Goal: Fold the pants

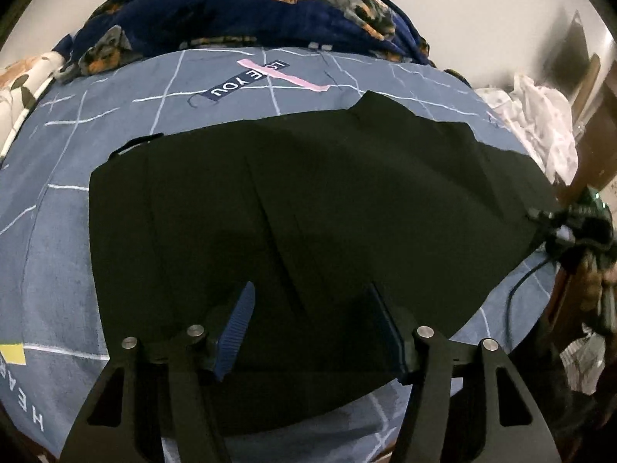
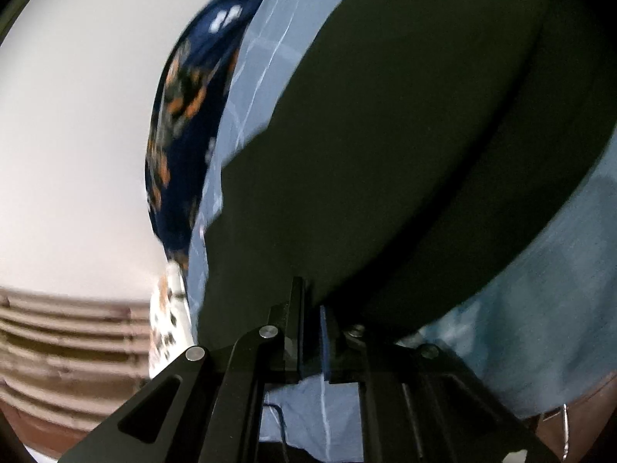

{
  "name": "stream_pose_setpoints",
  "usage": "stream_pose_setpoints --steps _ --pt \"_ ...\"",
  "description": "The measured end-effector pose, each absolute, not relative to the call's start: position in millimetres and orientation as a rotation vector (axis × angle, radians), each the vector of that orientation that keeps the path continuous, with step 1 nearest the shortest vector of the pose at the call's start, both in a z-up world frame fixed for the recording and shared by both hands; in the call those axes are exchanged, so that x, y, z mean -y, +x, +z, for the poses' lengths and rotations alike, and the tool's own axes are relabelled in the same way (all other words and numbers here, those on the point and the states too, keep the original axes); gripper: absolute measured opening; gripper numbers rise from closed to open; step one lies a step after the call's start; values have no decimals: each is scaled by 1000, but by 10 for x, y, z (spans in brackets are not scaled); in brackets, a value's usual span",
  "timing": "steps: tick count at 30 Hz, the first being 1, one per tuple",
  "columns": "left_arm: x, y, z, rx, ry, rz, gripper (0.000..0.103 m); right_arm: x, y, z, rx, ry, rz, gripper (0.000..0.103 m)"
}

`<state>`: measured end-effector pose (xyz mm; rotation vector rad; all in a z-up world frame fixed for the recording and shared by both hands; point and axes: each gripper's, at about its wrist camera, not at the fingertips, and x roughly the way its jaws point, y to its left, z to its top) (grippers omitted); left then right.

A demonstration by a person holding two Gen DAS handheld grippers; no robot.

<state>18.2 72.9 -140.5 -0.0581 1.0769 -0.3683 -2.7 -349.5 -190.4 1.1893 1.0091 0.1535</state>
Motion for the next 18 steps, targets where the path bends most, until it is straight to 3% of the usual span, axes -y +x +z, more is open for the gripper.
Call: stream_pose_setpoints --steps 11,18 --pt "-721 199 -1428 -1077 -36 -359 61 5762 158 -1927 -769 1249 -149 8" --pt "-688 201 -1436 -1069 -15 -346 61 6251 92 -1860 -718 1255 -202 4"
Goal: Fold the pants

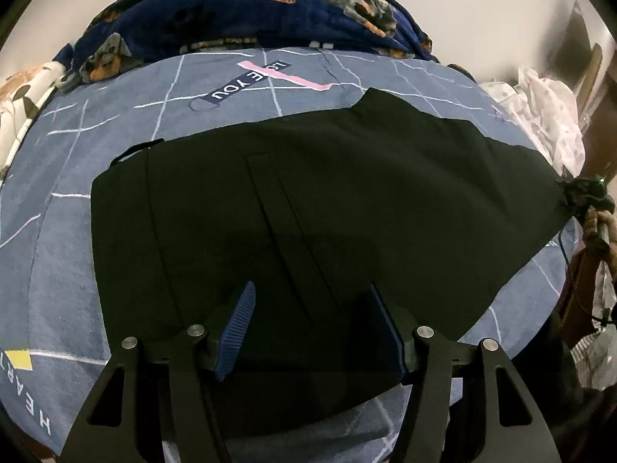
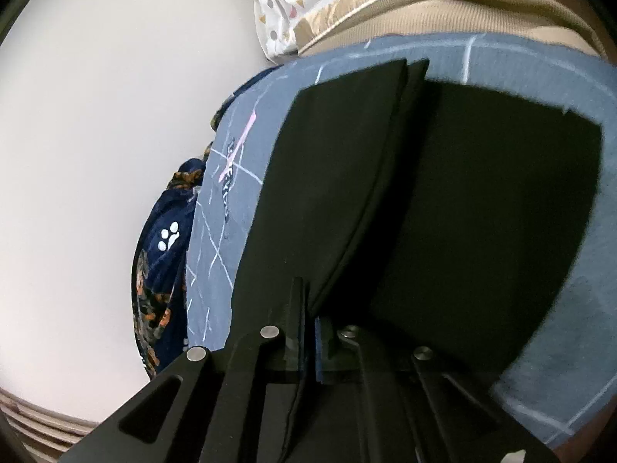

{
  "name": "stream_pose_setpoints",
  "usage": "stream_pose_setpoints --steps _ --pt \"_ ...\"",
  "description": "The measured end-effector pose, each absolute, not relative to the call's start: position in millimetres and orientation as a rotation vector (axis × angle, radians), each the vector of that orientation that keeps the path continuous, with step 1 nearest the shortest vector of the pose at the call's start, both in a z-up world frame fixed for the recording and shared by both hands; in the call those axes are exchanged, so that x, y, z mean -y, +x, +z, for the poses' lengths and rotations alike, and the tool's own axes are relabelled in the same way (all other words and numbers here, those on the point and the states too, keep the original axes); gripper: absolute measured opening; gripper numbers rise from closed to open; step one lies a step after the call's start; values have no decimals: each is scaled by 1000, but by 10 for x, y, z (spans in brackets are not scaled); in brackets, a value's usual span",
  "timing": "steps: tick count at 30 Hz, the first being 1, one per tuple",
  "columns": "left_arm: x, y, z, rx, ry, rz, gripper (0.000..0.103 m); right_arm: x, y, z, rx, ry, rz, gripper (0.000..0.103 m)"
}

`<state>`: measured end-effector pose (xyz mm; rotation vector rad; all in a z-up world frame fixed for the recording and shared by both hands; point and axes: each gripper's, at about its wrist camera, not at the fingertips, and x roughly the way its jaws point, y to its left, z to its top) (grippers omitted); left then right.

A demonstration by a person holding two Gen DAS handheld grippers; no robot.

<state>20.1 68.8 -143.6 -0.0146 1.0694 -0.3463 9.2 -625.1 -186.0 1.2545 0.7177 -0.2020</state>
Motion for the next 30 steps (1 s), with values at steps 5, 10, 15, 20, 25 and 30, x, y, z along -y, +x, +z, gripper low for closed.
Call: stream_pose_setpoints --steps 5,10,15,20,25,30 --pt "-689 219 -1438 -1077 5 -352 61 6181 -199 -1656 -660 1222 -209 3" --pt "-725 232 -1437 -1082 0 -368 61 6203 -467 -1807 -689 1258 -231 3" --pt "-734 231 -1445 -1076 19 -385 61 6254 -575 -1959 -666 1307 -247 2" --pt "-738 232 -1446 -1078 27 -399 61 6257 -568 -1991 -658 1314 -220 4" --pt "-748 250 -1440 -1088 19 -406 61 6148 -566 -1841 -646 1300 -136 12" --pt "-743 250 -1438 -1084 12 -408 63 5721 -503 -1788 -712 1270 19 15"
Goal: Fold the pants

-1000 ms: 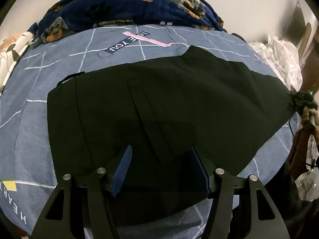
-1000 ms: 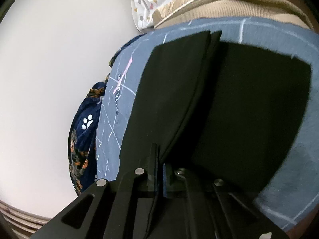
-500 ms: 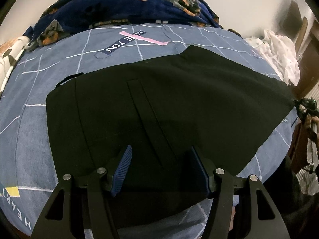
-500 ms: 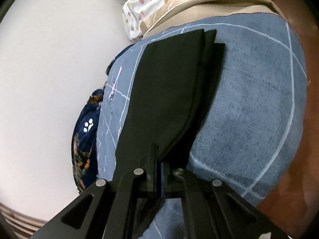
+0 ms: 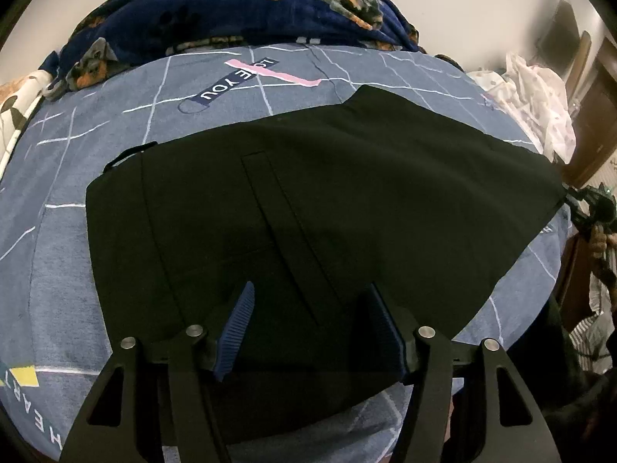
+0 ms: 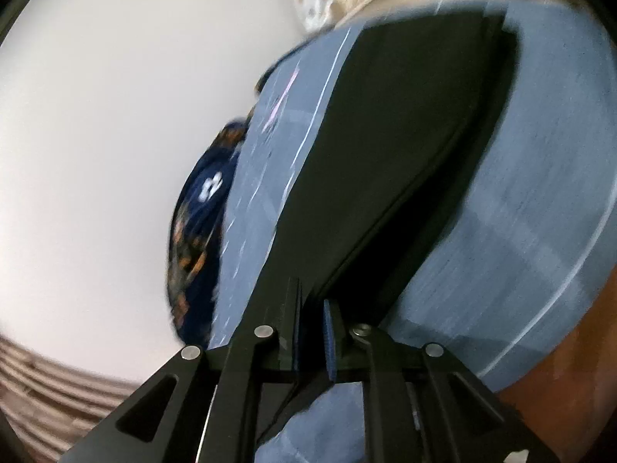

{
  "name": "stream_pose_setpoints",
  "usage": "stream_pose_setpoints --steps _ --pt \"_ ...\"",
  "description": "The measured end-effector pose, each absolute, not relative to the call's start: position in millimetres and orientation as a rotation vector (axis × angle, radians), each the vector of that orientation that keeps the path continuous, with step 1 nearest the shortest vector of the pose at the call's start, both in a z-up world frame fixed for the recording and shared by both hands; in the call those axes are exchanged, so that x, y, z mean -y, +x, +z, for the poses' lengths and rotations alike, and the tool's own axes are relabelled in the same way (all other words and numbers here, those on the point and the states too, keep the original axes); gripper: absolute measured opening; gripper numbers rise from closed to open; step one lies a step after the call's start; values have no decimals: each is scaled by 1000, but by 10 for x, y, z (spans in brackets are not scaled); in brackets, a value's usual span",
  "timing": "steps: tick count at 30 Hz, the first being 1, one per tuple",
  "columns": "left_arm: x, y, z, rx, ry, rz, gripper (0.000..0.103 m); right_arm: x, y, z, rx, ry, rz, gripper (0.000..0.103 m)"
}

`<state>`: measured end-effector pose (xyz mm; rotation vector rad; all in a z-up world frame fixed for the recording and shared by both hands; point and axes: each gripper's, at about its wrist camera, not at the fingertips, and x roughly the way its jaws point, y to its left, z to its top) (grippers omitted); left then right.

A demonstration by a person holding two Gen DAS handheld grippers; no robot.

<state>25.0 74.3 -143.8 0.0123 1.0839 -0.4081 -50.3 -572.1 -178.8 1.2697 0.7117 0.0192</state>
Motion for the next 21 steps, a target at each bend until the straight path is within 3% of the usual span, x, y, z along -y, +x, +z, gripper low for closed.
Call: stream_pose_setpoints --steps 9,21 --pt "-769 262 -1434 -1103 6 -431 64 5534 -612 -1872 -795 1229 -91 1" --pt "-760 275 -1451 -1106 41 -456 69 5815 -706 -1852 -677 1304 -60 14"
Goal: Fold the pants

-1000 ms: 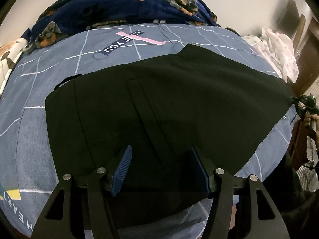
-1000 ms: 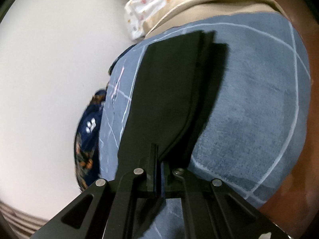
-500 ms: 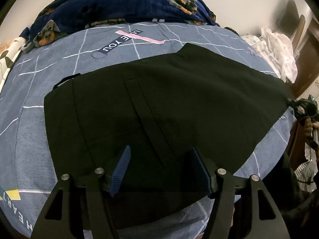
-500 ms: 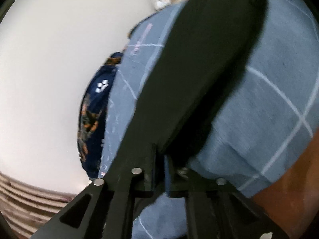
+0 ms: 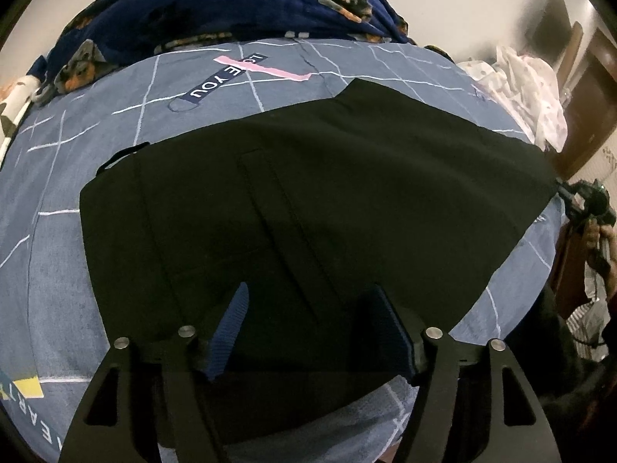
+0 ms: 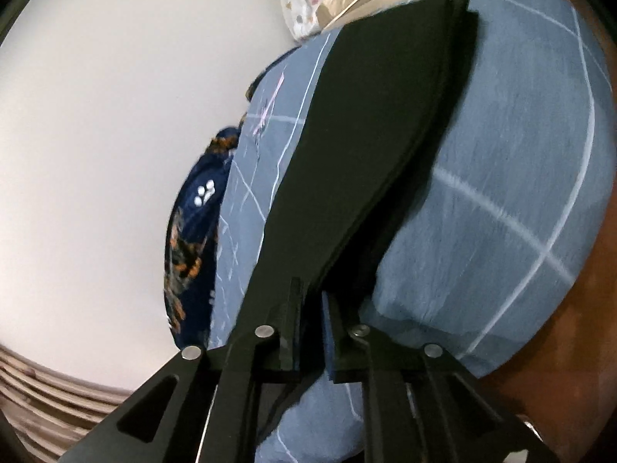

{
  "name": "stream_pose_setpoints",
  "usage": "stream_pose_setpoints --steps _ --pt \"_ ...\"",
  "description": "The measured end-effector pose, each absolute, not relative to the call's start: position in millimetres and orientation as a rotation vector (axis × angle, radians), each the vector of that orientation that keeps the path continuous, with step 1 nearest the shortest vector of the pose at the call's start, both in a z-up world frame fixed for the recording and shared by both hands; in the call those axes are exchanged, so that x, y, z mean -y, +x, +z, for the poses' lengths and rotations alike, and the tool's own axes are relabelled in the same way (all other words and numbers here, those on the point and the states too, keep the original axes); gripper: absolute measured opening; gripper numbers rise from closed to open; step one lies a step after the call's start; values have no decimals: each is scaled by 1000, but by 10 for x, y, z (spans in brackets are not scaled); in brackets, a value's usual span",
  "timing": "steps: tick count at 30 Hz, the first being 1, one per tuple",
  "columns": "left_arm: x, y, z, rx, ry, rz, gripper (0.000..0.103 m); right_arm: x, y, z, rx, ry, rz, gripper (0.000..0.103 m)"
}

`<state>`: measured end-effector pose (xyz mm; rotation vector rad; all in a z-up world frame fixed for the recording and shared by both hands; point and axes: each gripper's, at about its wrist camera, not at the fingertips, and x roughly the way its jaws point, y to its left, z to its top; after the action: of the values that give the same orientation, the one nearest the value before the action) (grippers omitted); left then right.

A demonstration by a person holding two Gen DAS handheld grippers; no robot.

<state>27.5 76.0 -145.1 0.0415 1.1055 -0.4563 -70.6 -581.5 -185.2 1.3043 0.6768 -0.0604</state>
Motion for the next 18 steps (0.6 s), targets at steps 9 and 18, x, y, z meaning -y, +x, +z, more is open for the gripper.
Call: stream_pose_setpoints --steps 9,18 --pt "-743 271 -1449 -1108 41 -462 70 6288 -883 -2047 -600 1449 -229 3" --pt "-719 287 -1463 -1105 47 -472 77 6238 -1162 -2130 -605 1420 -104 44"
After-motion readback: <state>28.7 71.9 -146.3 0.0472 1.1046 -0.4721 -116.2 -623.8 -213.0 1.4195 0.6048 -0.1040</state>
